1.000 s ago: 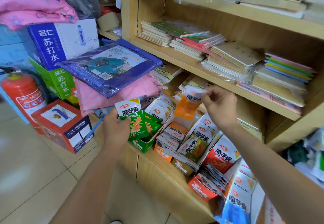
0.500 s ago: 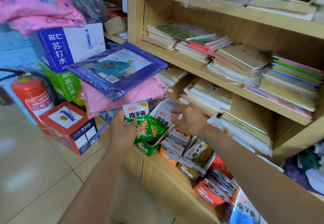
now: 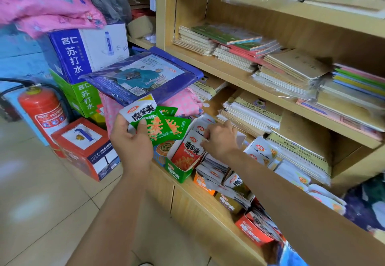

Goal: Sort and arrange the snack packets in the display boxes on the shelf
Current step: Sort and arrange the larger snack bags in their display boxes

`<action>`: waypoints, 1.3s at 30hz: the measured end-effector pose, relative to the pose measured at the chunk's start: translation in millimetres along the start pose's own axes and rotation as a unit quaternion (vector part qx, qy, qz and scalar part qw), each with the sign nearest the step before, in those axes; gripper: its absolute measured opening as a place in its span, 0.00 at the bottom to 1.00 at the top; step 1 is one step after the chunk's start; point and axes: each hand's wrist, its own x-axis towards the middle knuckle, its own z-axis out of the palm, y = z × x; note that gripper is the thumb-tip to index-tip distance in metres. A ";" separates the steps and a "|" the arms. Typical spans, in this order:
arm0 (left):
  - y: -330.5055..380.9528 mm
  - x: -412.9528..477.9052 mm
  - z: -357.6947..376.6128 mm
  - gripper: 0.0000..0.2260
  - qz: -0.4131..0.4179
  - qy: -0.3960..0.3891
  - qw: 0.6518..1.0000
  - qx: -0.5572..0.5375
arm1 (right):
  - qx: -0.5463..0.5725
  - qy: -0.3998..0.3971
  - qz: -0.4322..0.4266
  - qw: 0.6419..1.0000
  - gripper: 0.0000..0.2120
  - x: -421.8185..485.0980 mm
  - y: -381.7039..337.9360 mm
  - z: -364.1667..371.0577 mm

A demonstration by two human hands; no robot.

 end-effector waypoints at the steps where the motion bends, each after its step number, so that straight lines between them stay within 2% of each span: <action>1: 2.5 -0.4 -0.6 0.03 0.001 0.002 1.000 0.004 | 0.012 0.001 0.000 1.000 0.05 -1.0 -0.5 0.8; 3: 7.7 -2.5 -1.6 0.05 0.012 -0.004 1.000 0.006 | 0.074 0.013 -0.010 0.997 0.07 -2.8 0.3 -1.8; 5: 8.8 -4.1 -1.8 0.05 0.022 -0.018 1.000 -0.010 | 0.193 0.063 -0.003 0.979 0.07 -3.6 3.8 -10.2; 7: 9.0 -3.3 -1.4 0.06 0.016 -0.030 0.999 -0.020 | 0.259 0.118 0.018 0.958 0.06 -3.6 7.5 -23.9; 12: 6.9 -2.7 0.2 0.06 0.020 -0.035 0.999 -0.031 | 0.235 0.166 0.011 0.958 0.08 -0.6 18.7 -42.9; 15: 3.1 1.6 -2.3 0.04 0.006 -0.020 0.999 -0.041 | 0.283 0.185 0.033 0.940 0.08 1.2 26.3 -48.2; 18: -1.5 4.2 -3.1 0.11 -0.005 -0.025 0.999 -0.034 | 0.307 0.183 0.058 0.932 0.06 1.3 30.1 -53.6; 22: -5.8 3.5 -1.4 0.04 -0.003 -0.031 0.999 -0.021 | 0.312 0.175 0.084 0.930 0.07 0.7 32.8 -58.9; 29: -6.6 2.1 0.9 0.08 0.000 -0.047 0.998 -0.029 | 0.398 0.123 0.145 0.898 0.07 -0.3 52.0 -83.1; 31: -8.5 1.0 1.9 0.07 -0.003 -0.064 0.998 -0.027 | 0.429 0.116 0.144 0.884 0.05 -9.1 61.3 -95.0; 39: -6.2 -21.2 16.4 0.06 -0.027 -0.116 0.992 -0.034 | 0.397 0.227 0.137 0.878 0.06 -79.6 99.8 -130.4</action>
